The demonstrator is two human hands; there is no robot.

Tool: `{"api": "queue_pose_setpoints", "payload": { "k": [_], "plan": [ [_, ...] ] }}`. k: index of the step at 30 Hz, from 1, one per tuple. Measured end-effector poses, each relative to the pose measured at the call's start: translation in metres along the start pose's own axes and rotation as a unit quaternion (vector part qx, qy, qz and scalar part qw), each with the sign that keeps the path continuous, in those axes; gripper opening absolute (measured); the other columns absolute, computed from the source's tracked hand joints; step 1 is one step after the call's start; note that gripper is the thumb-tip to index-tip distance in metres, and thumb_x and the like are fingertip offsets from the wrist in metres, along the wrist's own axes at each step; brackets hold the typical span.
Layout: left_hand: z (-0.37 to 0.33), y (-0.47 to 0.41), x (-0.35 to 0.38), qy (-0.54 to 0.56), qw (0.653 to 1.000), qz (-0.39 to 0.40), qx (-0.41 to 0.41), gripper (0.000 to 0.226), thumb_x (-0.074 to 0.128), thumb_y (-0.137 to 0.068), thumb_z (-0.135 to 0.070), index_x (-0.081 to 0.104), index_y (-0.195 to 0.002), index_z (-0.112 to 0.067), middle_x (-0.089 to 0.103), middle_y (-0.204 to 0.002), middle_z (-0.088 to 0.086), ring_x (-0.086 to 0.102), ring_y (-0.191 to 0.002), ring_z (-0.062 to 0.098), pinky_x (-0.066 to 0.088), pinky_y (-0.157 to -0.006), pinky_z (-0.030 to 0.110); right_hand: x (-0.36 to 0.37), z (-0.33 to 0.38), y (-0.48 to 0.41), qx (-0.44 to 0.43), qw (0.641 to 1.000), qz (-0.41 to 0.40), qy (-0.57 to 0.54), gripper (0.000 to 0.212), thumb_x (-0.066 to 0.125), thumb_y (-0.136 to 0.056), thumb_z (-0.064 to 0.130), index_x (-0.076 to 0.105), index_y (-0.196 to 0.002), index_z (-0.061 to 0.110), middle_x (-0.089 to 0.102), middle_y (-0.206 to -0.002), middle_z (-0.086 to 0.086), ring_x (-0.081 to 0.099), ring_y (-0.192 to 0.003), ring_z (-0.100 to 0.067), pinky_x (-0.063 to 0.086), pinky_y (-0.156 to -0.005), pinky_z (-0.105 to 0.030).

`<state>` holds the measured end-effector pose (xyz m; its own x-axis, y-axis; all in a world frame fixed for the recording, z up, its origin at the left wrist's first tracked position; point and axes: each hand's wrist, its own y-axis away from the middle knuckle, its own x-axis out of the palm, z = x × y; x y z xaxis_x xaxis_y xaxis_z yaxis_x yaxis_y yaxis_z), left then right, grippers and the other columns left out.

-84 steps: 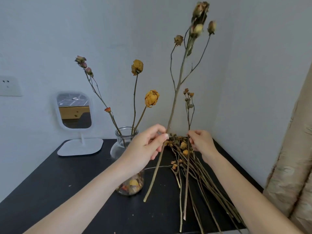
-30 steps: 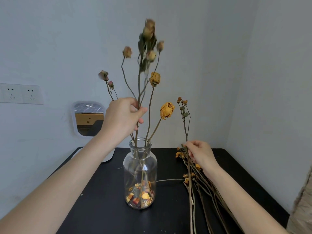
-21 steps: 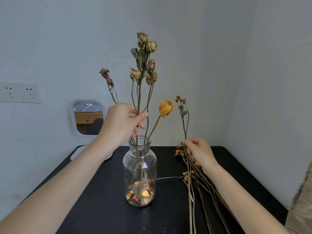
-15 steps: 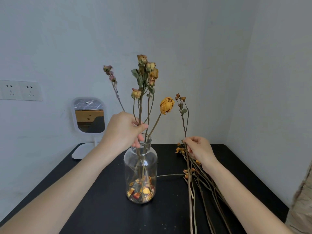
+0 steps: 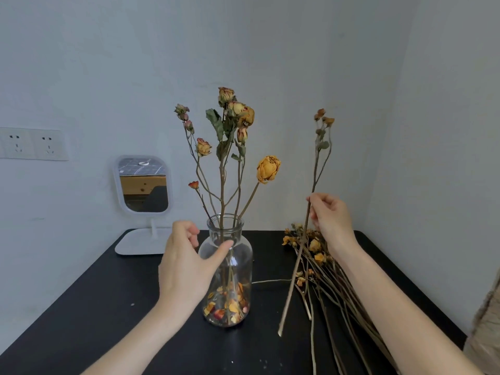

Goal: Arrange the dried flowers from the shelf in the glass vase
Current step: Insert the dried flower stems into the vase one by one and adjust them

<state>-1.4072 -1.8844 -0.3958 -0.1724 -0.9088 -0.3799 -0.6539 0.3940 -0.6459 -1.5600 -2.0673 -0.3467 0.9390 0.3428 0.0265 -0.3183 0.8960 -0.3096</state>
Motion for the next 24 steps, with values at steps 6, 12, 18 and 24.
{"api": "queue_pose_setpoints", "payload": {
  "k": [6,12,18,24],
  "plan": [
    [0.017,-0.016,0.037,0.016,0.982,0.155,-0.108,0.091,0.075,-0.055,-0.063,0.04,-0.127,-0.019,0.047,-0.126,0.0,0.045,-0.119,0.02,0.045,-0.097,0.048,-0.001,0.021,-0.011,-0.066,0.995,-0.053,-0.052,0.015,0.048,-0.095,0.016,0.061,-0.087,0.016,0.05,-0.06,0.004,0.043,-0.04,0.002,0.033,-0.038,-0.009],
    [0.021,-0.031,0.051,0.027,0.98,0.163,-0.108,0.066,0.071,-0.062,-0.062,0.051,-0.111,-0.022,0.046,-0.116,0.0,0.04,-0.116,0.018,0.039,-0.096,0.034,0.003,0.043,-0.024,-0.118,0.988,-0.069,-0.071,0.013,0.046,-0.095,0.013,0.059,-0.091,0.01,0.049,-0.062,0.003,0.043,-0.043,0.001,0.033,-0.041,-0.009],
    [0.031,-0.05,0.039,0.079,0.969,0.208,-0.105,0.046,0.078,-0.063,-0.049,0.049,-0.097,-0.037,0.048,-0.1,-0.015,0.048,-0.104,0.011,0.042,-0.085,0.026,0.011,0.059,-0.031,-0.151,0.979,-0.091,-0.102,0.016,0.046,-0.096,0.015,0.057,-0.084,0.017,0.049,-0.062,0.003,0.041,-0.05,-0.002,0.033,-0.046,-0.012],
    [0.041,-0.055,0.032,0.142,0.956,0.232,-0.112,0.053,0.078,-0.07,-0.031,0.045,-0.111,-0.038,0.055,-0.101,-0.022,0.051,-0.093,-0.002,0.039,-0.075,0.013,0.023,0.071,-0.03,-0.186,0.968,-0.111,-0.129,0.017,0.045,-0.097,0.014,0.055,-0.083,0.018,0.049,-0.063,0.0,0.042,-0.052,-0.005,0.034,-0.053,-0.018]
  ]
}}
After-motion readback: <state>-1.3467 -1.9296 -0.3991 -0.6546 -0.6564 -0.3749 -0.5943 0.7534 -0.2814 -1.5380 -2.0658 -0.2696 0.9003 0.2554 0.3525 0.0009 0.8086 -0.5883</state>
